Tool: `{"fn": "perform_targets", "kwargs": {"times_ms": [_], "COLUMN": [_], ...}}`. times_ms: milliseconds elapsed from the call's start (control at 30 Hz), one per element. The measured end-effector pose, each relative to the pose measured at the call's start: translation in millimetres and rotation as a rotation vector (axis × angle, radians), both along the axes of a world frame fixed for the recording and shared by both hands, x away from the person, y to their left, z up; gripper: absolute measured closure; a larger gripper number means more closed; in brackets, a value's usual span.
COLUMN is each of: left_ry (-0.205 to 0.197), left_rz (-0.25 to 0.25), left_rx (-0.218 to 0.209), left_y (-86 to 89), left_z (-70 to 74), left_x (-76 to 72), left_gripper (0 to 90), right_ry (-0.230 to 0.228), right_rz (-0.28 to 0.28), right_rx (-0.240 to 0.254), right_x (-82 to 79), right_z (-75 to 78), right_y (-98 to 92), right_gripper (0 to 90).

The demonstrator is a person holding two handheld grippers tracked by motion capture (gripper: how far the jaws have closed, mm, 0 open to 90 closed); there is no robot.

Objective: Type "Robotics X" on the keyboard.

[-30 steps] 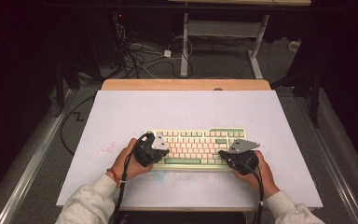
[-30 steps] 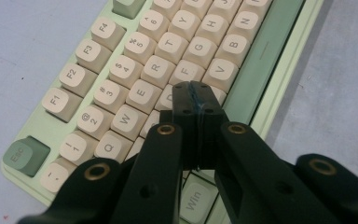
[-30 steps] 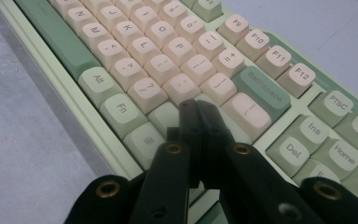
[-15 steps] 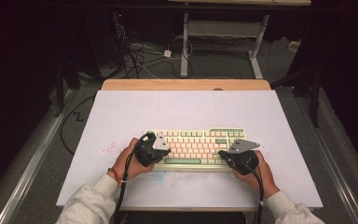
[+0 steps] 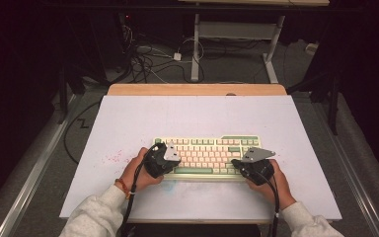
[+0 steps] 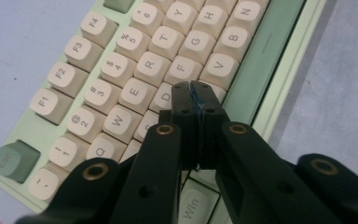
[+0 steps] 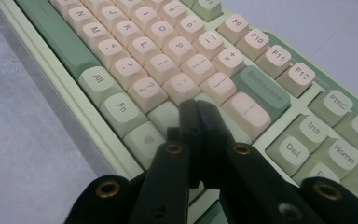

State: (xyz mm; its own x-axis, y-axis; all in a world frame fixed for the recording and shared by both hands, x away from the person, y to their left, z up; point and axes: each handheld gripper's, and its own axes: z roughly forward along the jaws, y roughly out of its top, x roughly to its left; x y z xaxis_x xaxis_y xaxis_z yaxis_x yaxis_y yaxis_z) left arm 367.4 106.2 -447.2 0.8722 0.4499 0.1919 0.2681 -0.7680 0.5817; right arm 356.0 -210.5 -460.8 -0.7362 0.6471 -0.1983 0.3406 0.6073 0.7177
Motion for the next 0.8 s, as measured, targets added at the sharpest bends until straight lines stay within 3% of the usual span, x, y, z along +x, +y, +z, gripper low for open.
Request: {"fn": "perform_targets", "kwargs": {"times_ms": [567,800], "left_ry": [-0.041,-0.068], "left_rz": [0.017,0.040], "left_rx": [-0.051,-0.072], "left_y": [7.0,11.4], "left_z": [8.6,12.0], "left_x": [-1.1,-0.4], "left_gripper": [81.6,76.2], "right_ry": [-0.009,-0.025], "right_rz": [-0.001,0.005], "right_rx": [-0.007,0.016], "right_x": [-1.3,-4.0], "right_z": [0.4,6.0], "right_y": [0.3,-0.6], "right_gripper": [89.9,89.7]}}
